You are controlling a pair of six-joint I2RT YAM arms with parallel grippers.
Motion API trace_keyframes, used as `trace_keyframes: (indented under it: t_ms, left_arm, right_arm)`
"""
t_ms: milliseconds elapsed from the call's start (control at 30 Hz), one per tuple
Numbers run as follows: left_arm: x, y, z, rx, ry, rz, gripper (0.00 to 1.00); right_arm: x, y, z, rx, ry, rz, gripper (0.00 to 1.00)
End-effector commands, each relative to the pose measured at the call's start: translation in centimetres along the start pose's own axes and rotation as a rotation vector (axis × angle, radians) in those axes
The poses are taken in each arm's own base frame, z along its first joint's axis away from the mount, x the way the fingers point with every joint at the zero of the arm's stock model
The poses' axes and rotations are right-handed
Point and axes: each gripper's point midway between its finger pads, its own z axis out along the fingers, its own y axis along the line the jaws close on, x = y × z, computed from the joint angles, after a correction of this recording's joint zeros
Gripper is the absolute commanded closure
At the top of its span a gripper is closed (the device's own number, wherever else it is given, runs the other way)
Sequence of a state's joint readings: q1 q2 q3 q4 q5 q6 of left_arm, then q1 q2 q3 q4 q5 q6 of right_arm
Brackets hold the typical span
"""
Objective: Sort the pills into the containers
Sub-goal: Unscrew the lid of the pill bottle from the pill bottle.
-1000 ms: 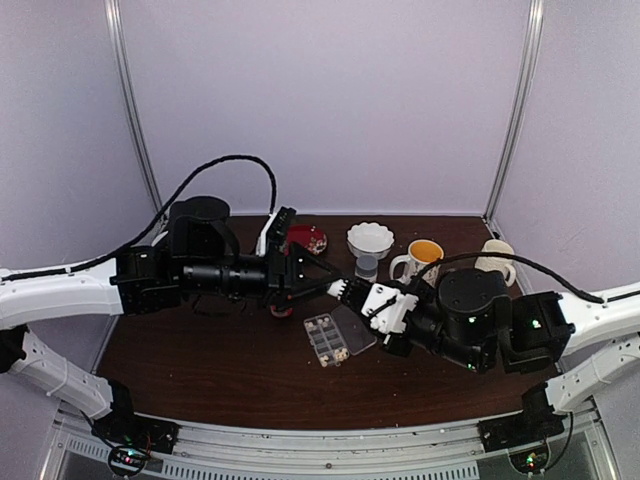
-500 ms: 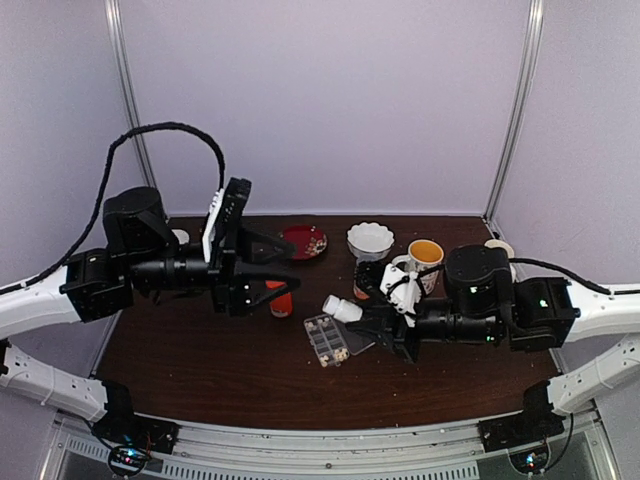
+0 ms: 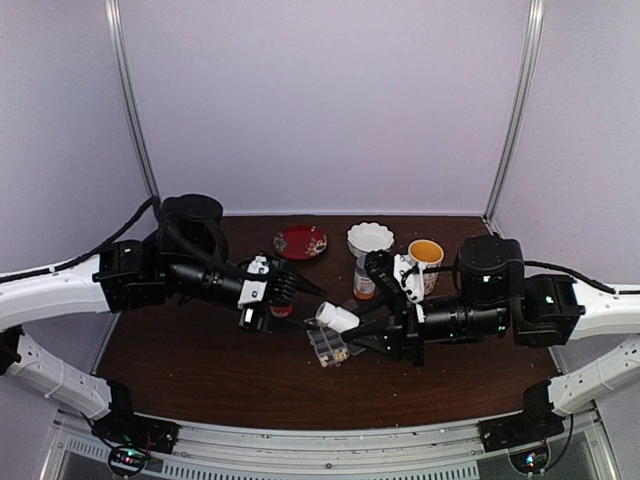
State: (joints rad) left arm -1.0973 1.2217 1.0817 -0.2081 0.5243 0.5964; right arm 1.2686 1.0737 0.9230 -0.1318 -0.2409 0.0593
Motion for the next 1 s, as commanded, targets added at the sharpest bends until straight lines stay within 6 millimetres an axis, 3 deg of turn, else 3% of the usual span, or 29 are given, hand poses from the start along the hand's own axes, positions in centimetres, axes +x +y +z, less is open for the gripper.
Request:
trace_keyframes:
  t_ms: [0, 233, 400, 533, 967]
  left_arm:
    - [-1.9, 0.4, -0.1, 0.009, -0.051, 0.094, 0.54]
    - [-2.1, -0.3, -0.1, 0.039, -0.075, 0.088, 0.55]
    - [-1.8, -0.8, 0.1, 0.066, -0.073, 0.09, 0.69]
    - [-1.4, -1.0, 0.3, 0.08, -0.058, 0.082, 0.71]
    - [-1.1, 0.1, 1.0, 0.062, -0.022, -0.022, 0.8]
  right_arm:
    - [-0.6, 0.7, 0.4, -0.049, -0.009, 0.021, 0.96]
    - [-0.6, 0.4, 0.8, -0.04, -0.004, 0.019, 0.96]
    - [-0.9, 0.4, 0.8, -0.046, -0.014, 0.022, 0.96]
    - [-0.9, 0.4, 0.8, -0.048, -0.015, 0.022, 0.96]
    - [-0.7, 0.2, 1.1, -0.043, 0.003, 0.008, 0.96]
